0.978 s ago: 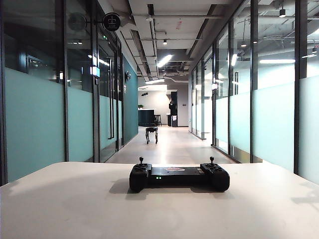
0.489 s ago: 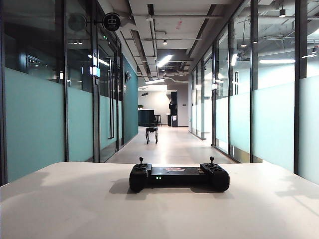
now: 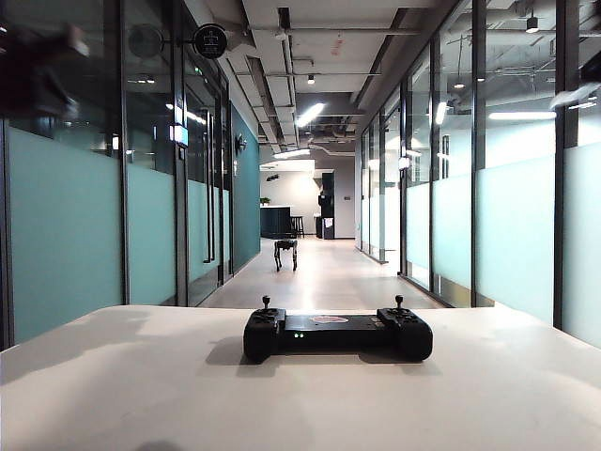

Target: Push the left joystick on the remote control sitting on the white table backward to make the robot dog back up in a straight line until it returns close to you.

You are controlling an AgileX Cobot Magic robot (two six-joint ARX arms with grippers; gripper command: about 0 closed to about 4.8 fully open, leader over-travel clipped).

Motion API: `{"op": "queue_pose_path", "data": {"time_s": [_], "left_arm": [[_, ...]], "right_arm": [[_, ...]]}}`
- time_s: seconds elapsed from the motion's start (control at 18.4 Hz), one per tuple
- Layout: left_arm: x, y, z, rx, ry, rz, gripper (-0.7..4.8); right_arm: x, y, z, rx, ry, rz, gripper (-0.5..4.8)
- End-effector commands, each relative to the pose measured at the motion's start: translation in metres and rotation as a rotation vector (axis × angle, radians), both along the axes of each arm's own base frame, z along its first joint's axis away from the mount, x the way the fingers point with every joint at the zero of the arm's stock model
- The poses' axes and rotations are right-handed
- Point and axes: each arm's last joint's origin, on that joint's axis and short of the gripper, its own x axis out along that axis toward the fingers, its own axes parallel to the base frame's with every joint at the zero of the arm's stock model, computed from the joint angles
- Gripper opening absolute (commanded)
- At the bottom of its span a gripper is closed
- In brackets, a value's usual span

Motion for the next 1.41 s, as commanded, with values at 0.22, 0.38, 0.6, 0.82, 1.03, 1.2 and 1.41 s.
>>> {"op": "queue_pose_path", "data": {"time_s": [0.22, 0.38, 0.6, 0.82, 1.03, 1.2, 1.41], "left_arm": [[0.04, -0.013, 0.003, -0.011, 0.042, -0.155, -0.06], [0.055, -0.017, 0.001, -0.013, 0.067, -0.201, -0.06], [0.065, -0.02, -0.003, -0.014, 0.068, -0.222, -0.06], [0.068, -0.022, -0.009, -0.018, 0.086, -0.263, -0.06], [0.069, -0.025, -0.013, 0.016, 0.082, -0.297, -0.06], [0.072, -0.031, -0.021, 0.057, 0.085, -0.327, -0.06], [0.086, -0.039, -0.028, 0.057, 0.117, -0.345, -0.06]], "right_arm": [[0.018, 0.027, -0.014, -0.004, 0.021, 0.061, -0.05], [0.028, 0.036, -0.024, -0.009, 0.038, 0.086, -0.05], [0.041, 0.042, -0.037, -0.016, 0.07, 0.078, -0.05], [0.058, 0.049, -0.046, 0.024, 0.155, 0.071, -0.05], [0.075, 0.054, -0.059, 0.054, 0.239, 0.01, -0.05], [0.093, 0.062, -0.071, 0.036, 0.284, 0.01, -0.05], [0.116, 0.071, -0.088, 0.014, 0.343, 0.008, 0.03]]}}
